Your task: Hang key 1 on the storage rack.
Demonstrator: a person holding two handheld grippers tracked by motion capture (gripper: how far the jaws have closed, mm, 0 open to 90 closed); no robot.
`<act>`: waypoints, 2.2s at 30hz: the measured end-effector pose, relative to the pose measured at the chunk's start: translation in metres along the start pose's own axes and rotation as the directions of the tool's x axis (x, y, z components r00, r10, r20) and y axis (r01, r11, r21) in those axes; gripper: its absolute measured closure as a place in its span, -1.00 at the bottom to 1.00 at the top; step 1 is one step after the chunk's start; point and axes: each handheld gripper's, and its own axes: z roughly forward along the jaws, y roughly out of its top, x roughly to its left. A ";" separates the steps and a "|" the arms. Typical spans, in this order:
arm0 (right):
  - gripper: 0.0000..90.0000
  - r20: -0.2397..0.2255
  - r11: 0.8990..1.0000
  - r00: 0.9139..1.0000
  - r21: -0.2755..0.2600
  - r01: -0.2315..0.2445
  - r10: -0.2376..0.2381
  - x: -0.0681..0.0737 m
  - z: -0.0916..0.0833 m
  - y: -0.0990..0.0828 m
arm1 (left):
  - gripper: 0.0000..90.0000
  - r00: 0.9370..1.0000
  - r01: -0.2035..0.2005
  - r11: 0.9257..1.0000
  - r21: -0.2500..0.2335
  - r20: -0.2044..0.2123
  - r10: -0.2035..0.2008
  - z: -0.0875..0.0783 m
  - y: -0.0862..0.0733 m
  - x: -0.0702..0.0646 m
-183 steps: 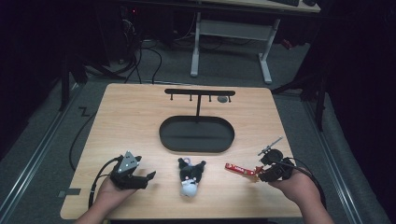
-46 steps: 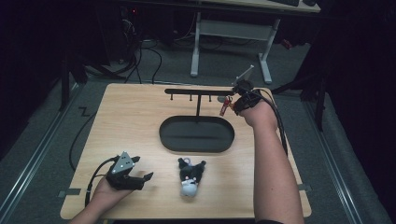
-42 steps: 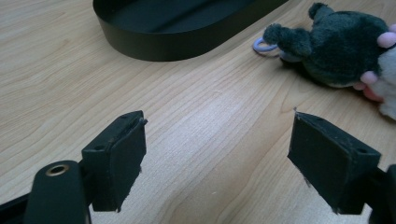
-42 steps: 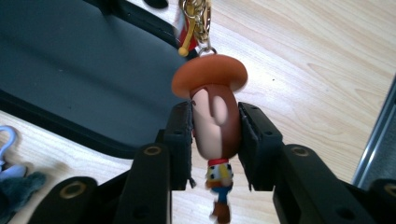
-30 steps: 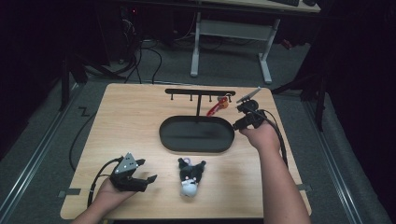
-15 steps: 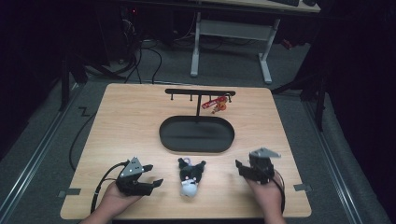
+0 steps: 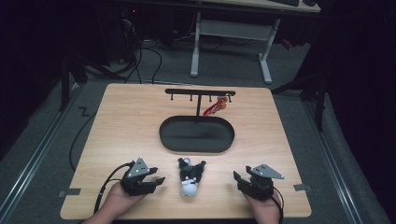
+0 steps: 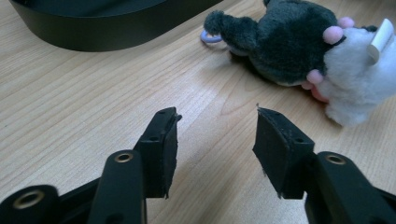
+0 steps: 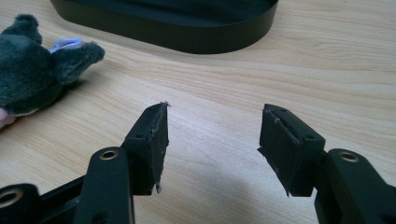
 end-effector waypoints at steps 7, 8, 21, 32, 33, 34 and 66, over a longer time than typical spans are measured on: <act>-0.08 0.017 1.000 1.000 0.004 0.007 -0.007 0.003 -0.001 0.000 | 0.44 1.000 -0.001 1.000 0.013 0.007 0.001 0.001 0.002 -0.001; -0.08 0.017 1.000 1.000 0.003 0.001 -0.001 0.003 -0.003 0.000 | 0.51 1.000 -0.004 1.000 0.016 0.009 0.003 0.002 0.002 -0.003; -0.08 0.001 1.000 1.000 0.009 -0.013 0.013 0.000 -0.012 -0.012 | 0.99 0.994 -0.105 0.992 0.066 -0.016 0.106 0.041 0.024 -0.050; -0.08 -0.016 0.999 0.999 -0.003 -0.034 0.034 -0.003 -0.014 -0.011 | 0.94 0.979 -0.198 0.978 0.064 0.060 0.194 0.087 0.059 -0.102; -0.08 -0.022 0.999 0.999 -0.005 -0.042 0.042 -0.005 -0.015 -0.011 | 0.93 0.978 -0.205 0.976 0.069 0.065 0.200 0.092 0.061 -0.106; -0.08 -0.025 0.999 0.998 -0.008 -0.053 0.052 -0.006 -0.015 -0.011 | 0.93 0.977 -0.208 0.975 0.074 0.072 0.203 0.096 0.064 -0.109; -0.06 -0.036 0.996 0.995 -0.005 -0.092 0.092 -0.018 -0.018 -0.015 | 0.34 0.984 -0.126 0.992 0.022 -0.124 0.128 0.030 0.040 -0.024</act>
